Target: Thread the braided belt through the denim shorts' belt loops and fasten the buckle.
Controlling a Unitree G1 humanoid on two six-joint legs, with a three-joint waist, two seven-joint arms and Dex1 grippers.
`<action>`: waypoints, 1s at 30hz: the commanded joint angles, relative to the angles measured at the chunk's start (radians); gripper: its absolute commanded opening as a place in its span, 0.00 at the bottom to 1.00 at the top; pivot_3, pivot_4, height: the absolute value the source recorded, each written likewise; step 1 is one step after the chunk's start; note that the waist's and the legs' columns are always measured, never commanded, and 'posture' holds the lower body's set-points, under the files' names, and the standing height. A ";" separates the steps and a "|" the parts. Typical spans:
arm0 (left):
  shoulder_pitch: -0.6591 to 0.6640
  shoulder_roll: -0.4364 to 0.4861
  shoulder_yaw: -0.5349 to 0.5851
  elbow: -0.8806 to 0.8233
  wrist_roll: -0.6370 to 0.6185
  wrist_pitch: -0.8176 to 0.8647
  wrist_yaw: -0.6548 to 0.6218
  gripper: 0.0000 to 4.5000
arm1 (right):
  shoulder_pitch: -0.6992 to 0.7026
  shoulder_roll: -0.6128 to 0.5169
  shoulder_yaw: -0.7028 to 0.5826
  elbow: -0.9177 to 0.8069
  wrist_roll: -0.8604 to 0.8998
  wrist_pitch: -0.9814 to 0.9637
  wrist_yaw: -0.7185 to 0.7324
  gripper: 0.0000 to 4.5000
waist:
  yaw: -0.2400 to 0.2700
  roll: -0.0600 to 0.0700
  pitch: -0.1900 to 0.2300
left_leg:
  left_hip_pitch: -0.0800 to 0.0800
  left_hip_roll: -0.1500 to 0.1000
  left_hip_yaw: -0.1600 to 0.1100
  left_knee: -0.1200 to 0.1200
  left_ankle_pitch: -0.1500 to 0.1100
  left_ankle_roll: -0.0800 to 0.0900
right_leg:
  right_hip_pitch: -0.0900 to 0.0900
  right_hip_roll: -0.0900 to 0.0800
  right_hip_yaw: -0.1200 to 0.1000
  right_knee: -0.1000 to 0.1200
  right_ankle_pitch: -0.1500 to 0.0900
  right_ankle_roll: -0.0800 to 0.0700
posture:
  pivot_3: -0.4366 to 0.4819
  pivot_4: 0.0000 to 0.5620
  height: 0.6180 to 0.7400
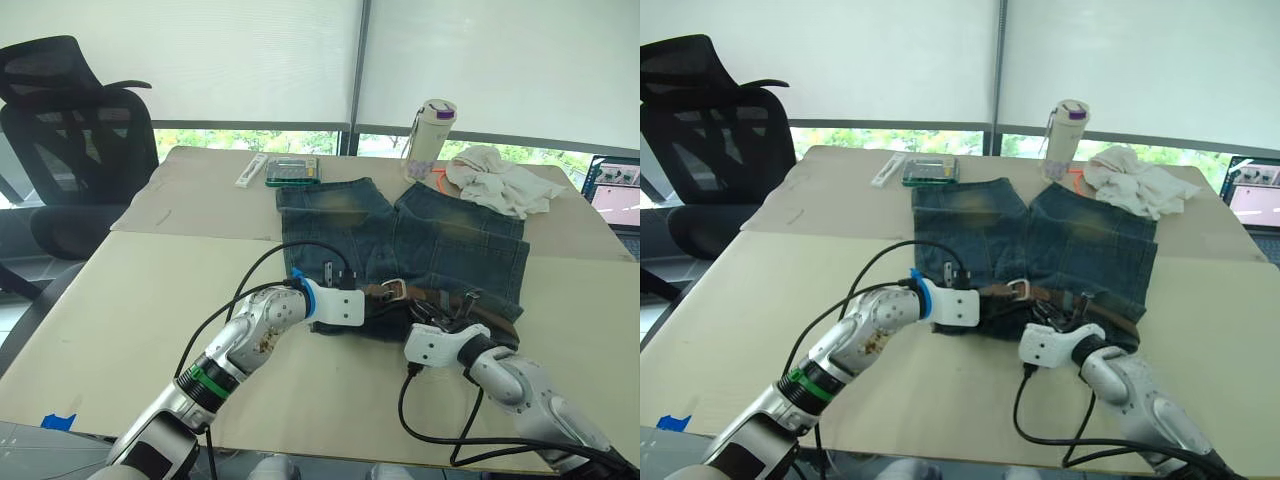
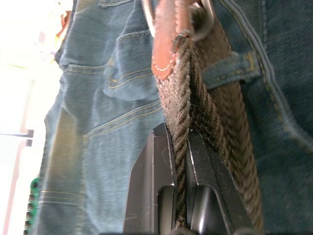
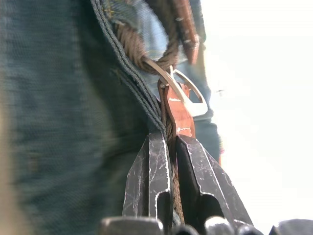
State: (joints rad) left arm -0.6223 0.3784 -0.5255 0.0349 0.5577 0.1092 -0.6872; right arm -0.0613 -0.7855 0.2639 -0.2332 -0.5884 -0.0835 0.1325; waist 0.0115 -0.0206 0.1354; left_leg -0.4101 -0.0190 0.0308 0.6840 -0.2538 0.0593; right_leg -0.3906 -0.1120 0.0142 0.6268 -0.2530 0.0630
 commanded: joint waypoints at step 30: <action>-0.179 -0.140 -0.073 0.179 0.184 -0.168 0.115 0.00 | -0.040 0.093 -0.078 0.014 -0.066 -0.179 -0.020 0.01 | 0.000 0.000 0.000 | 0.000 0.000 0.000 0.000 0.000 0.000 | 0.000 0.000 0.000 0.001 0.000 0.000 | 0.48 0.27 1.00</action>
State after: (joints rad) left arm -0.7719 0.2651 -0.5862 0.2183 0.7428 -0.0424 -0.5941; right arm -0.0704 -0.7009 0.1944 -0.1807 -0.6540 -0.2157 0.1210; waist 0.0112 -0.0207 0.1354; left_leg -0.4101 -0.0192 0.0309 0.6840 -0.2538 0.0594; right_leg -0.3905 -0.1116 0.0145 0.6274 -0.2531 0.0630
